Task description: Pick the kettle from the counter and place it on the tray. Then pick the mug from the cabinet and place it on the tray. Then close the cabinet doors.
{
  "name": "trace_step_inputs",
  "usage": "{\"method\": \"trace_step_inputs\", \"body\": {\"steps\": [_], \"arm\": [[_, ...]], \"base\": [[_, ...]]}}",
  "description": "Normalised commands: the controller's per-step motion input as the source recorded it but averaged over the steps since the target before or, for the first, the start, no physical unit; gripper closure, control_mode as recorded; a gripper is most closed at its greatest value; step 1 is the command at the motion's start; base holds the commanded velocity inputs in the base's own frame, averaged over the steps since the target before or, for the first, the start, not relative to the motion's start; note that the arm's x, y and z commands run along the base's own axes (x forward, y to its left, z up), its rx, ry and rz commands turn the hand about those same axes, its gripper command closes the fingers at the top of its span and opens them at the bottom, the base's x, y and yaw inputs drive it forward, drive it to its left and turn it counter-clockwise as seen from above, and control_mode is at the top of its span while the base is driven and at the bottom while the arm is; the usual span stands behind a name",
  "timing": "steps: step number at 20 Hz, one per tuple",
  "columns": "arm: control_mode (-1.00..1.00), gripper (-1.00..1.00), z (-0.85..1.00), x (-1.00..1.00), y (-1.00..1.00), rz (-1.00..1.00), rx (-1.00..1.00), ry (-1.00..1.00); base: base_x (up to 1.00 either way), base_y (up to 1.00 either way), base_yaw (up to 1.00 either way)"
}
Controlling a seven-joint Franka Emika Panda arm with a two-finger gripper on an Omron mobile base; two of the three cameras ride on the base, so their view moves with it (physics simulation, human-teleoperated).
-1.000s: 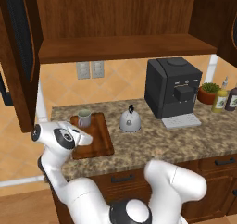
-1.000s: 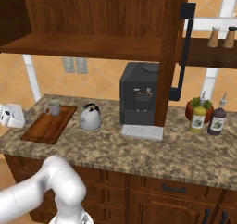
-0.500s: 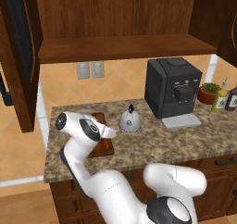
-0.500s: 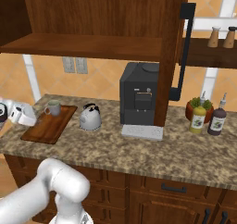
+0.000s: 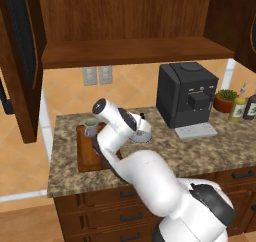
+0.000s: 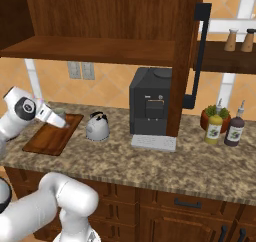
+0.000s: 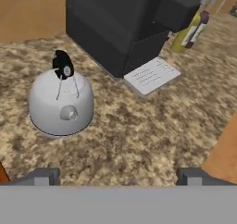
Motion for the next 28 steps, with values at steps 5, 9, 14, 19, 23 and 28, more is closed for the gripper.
{"method": "trace_step_inputs", "body": {"steps": [5, 9, 14, 19, 23, 28], "arm": [[-1.0, -1.0, 0.0, 0.29, -0.61, 0.03, 0.12, 0.1], [-1.0, -1.0, 0.0, 0.35, -0.51, 0.0, 0.19, 0.08], [-1.0, -1.0, -0.06, 0.35, -0.39, 0.0, 0.18, 0.03], [-1.0, -1.0, -0.09, 0.38, -0.04, 0.0, 0.07, 0.0], [-1.0, -1.0, -0.25, 0.34, 0.11, 0.01, 0.0, 0.0], [-1.0, -1.0, -0.22, 0.3, 0.22, 0.0, 0.0, 0.0]], "base": [[0.0, 0.0, 0.0], [0.0, 0.0, 0.0], [0.0, 0.0, 0.0], [0.0, 0.0, 0.0], [0.0, 0.0, 0.0], [0.0, 0.0, 0.0]]}}
